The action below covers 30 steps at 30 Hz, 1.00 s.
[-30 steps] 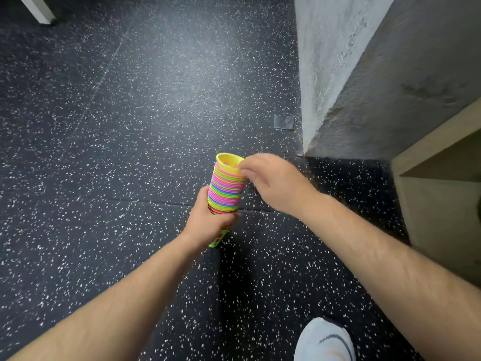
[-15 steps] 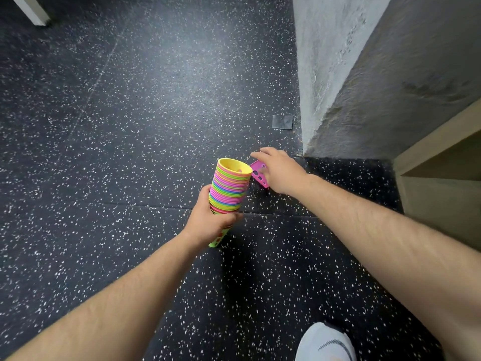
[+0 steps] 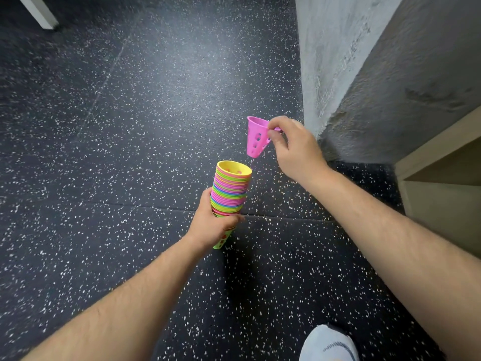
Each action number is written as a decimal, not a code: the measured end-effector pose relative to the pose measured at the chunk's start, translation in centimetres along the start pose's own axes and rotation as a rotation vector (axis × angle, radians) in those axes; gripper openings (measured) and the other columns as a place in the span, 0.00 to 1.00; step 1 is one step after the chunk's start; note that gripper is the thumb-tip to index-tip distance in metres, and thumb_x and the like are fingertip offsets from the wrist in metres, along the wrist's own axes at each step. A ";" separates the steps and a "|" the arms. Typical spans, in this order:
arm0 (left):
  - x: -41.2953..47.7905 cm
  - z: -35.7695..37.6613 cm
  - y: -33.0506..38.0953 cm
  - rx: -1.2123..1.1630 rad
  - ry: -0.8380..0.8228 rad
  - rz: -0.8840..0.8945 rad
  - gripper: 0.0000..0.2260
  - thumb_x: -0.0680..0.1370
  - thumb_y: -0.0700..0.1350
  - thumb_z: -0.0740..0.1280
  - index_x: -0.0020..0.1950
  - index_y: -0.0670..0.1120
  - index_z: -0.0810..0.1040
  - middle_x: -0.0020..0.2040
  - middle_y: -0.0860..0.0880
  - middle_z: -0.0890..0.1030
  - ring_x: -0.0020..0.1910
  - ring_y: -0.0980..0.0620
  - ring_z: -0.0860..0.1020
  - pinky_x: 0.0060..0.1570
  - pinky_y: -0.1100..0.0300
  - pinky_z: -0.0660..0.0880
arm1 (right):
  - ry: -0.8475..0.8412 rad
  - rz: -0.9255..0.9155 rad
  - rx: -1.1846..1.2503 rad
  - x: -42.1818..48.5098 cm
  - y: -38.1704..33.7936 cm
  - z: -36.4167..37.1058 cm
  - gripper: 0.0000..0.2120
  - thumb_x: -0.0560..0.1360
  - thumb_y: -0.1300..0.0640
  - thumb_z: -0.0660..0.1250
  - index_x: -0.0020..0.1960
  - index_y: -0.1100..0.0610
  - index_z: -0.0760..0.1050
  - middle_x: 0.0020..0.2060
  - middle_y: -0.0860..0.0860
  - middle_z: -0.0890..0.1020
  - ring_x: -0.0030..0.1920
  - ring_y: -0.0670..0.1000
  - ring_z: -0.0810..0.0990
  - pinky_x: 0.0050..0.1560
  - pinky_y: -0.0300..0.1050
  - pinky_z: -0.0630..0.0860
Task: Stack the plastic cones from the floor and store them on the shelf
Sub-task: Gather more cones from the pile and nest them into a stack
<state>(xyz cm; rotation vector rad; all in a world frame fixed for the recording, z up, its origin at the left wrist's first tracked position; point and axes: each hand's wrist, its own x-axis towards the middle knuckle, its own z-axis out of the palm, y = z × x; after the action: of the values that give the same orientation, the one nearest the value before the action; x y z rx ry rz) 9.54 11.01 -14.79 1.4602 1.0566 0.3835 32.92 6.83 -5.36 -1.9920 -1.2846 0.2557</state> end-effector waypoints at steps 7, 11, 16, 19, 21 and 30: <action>-0.1 0.1 -0.3 -0.030 0.025 0.005 0.32 0.66 0.32 0.80 0.64 0.44 0.69 0.47 0.53 0.84 0.43 0.58 0.82 0.45 0.59 0.81 | -0.174 -0.095 0.009 -2.7 -2.4 1.6 0.08 0.83 0.55 0.60 0.59 0.52 0.76 0.55 0.49 0.79 0.55 0.50 0.76 0.55 0.47 0.73; 0.1 0.0 -0.7 -0.034 0.029 -0.009 0.31 0.67 0.30 0.78 0.64 0.47 0.69 0.49 0.48 0.85 0.46 0.48 0.85 0.47 0.48 0.84 | -0.392 -0.094 -0.032 -5.6 -2.0 3.4 0.16 0.82 0.49 0.61 0.68 0.50 0.73 0.64 0.50 0.77 0.66 0.50 0.73 0.68 0.51 0.70; -0.3 0.2 -0.7 0.008 0.016 0.017 0.34 0.67 0.35 0.82 0.67 0.49 0.69 0.54 0.45 0.83 0.46 0.56 0.83 0.45 0.62 0.80 | -0.399 -0.050 0.024 -6.9 -1.9 3.3 0.26 0.78 0.52 0.69 0.75 0.45 0.67 0.75 0.51 0.67 0.74 0.47 0.65 0.72 0.35 0.58; -1.5 -0.2 -1.9 0.071 0.031 0.001 0.44 0.61 0.47 0.87 0.69 0.58 0.65 0.62 0.47 0.80 0.58 0.53 0.82 0.58 0.54 0.79 | -0.389 0.000 0.080 -7.6 -2.2 3.5 0.29 0.77 0.56 0.71 0.75 0.44 0.67 0.77 0.51 0.64 0.75 0.48 0.64 0.70 0.32 0.55; -2.2 -0.5 -3.4 0.136 0.038 -0.053 0.45 0.58 0.51 0.86 0.68 0.59 0.64 0.63 0.50 0.78 0.63 0.49 0.79 0.64 0.49 0.77 | -0.389 0.000 0.077 -8.0 -2.4 3.6 0.29 0.77 0.58 0.70 0.75 0.44 0.67 0.77 0.51 0.63 0.75 0.48 0.64 0.70 0.31 0.55; -4.0 -1.4 2.5 0.084 0.045 0.025 0.31 0.60 0.50 0.79 0.60 0.53 0.72 0.52 0.51 0.83 0.50 0.50 0.84 0.54 0.45 0.82 | -0.257 -0.108 0.072 -6.8 -8.0 -2.7 0.29 0.78 0.57 0.69 0.74 0.41 0.63 0.72 0.47 0.68 0.69 0.47 0.69 0.72 0.46 0.67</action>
<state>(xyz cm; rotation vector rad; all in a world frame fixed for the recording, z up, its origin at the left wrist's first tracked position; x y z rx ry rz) 7.30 9.10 -10.77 1.5470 1.1020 0.3957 25.45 1.54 0.52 -1.8660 -1.5159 0.5118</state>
